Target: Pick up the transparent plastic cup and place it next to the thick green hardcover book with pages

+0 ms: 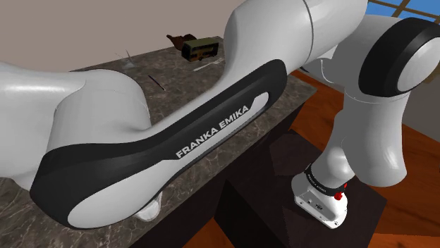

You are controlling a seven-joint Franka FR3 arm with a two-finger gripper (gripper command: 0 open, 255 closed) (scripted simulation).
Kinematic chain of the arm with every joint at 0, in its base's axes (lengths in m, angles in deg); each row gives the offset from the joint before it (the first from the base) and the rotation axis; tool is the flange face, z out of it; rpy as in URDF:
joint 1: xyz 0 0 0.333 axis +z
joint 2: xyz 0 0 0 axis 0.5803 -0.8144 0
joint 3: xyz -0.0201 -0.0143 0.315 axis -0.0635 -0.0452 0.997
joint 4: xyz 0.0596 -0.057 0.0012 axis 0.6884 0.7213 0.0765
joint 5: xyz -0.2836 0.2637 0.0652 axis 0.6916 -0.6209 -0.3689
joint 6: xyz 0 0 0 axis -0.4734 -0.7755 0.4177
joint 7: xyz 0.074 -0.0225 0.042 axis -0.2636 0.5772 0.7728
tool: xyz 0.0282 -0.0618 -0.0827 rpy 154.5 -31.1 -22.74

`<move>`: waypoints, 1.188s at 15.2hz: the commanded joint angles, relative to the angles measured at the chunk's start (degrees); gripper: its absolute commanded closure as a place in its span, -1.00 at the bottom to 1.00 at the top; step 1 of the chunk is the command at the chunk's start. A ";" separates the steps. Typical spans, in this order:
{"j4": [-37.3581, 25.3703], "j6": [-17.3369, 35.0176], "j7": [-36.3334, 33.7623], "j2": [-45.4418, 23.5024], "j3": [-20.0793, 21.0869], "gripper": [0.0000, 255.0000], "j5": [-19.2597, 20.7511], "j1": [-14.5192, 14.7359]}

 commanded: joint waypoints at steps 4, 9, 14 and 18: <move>0.11 0.12 -0.02 0.03 0.00 1.00 0.00 -0.01; 0.10 0.12 -0.02 0.02 0.00 -1.00 0.01 -0.01; -7.55 -7.20 0.56 -0.14 0.28 -1.00 -0.33 1.23; -7.55 -7.20 0.57 -0.13 0.28 -1.00 -0.33 1.23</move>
